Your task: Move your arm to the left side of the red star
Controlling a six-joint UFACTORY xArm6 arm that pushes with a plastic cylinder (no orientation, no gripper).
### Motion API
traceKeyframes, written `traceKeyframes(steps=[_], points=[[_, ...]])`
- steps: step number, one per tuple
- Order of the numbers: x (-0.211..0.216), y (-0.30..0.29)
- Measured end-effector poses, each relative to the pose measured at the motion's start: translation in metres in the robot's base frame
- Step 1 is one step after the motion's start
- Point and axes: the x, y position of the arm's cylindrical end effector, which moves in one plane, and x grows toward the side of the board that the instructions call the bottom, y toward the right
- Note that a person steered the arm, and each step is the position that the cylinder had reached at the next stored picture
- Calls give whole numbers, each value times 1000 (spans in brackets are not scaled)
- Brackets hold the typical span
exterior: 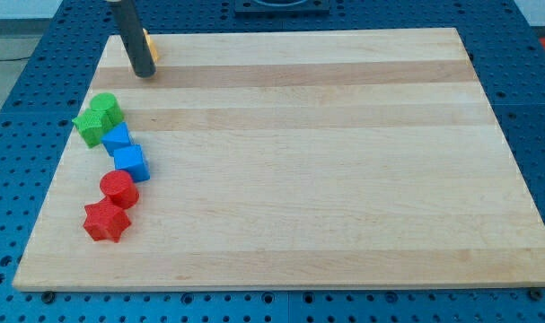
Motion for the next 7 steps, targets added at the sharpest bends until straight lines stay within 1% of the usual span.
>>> traceKeyframes(steps=[2,3,6,7], points=[[68,107],[111,128],[271,128],[313,97]])
